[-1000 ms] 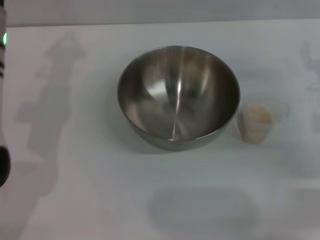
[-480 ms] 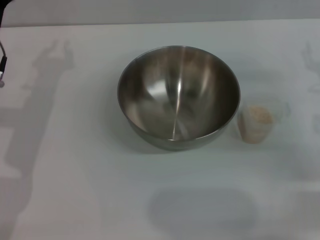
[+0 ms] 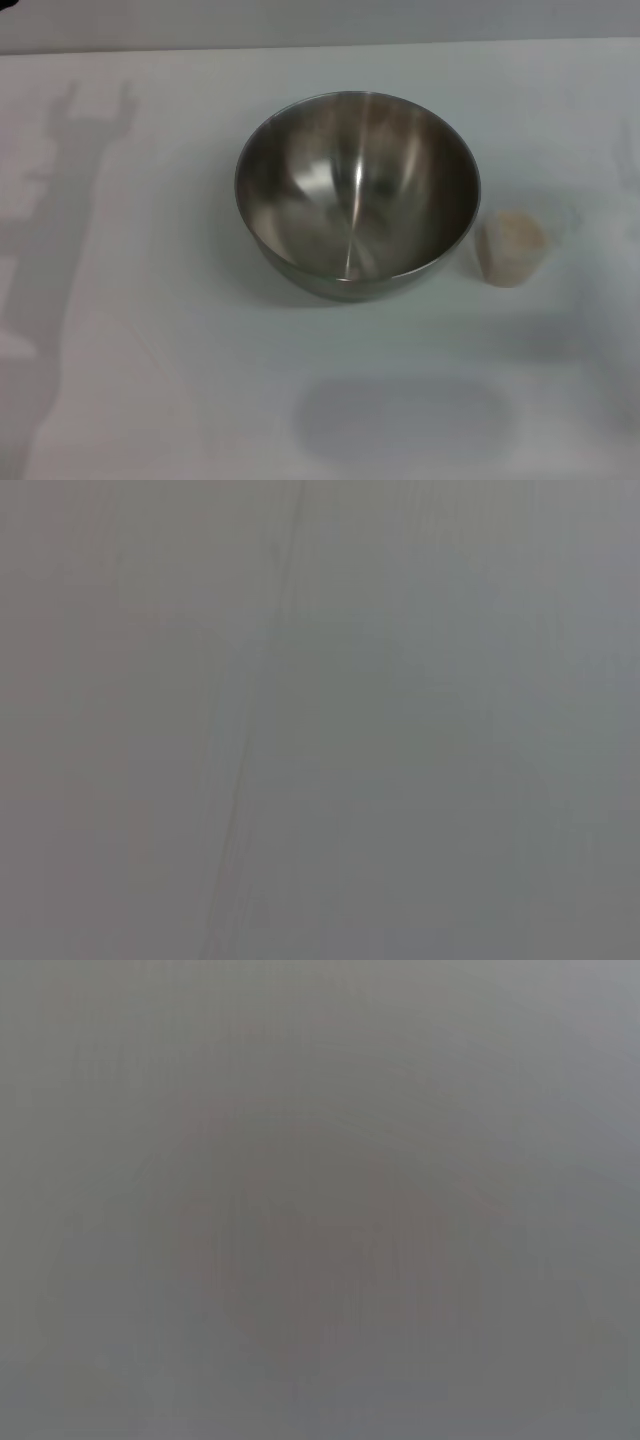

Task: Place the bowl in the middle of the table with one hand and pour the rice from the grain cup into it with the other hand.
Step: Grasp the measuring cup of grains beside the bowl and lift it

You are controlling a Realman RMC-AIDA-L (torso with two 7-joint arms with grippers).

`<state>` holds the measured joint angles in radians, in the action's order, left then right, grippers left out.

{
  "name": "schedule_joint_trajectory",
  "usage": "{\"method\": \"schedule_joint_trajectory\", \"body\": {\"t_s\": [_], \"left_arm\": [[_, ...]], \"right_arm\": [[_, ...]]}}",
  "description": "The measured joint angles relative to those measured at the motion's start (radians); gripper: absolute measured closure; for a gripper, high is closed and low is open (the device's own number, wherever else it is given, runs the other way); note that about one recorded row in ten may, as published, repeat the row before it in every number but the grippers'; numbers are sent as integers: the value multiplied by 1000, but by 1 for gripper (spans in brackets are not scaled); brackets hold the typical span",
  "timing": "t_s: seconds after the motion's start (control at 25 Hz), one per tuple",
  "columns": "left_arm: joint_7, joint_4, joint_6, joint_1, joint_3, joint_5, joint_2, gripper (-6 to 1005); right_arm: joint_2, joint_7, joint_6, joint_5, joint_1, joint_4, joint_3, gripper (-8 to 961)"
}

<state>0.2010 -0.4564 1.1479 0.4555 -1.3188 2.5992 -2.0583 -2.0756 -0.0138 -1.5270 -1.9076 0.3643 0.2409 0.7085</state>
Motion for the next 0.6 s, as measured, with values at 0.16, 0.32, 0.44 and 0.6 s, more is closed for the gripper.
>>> {"method": "schedule_joint_trajectory", "body": {"t_s": [0.16,0.32,0.44,0.6], "left_arm": [[-14,5,-28,16,-6,0,0,303],[-32,15,-33,29,-7,1,0,182],[-49,26,-41,45,-7,1,0,153],[-56,28,-46,52,-7,1,0,156]], "right_arm": [[0,-4,-30,-1,-69,35,-83,228],[1,-6,-53,-1,-146,80,-150,228],[3,-10,-66,-1,-197,113,-189,228],[3,-12,-80,-1,-249,127,-228,227]]}}
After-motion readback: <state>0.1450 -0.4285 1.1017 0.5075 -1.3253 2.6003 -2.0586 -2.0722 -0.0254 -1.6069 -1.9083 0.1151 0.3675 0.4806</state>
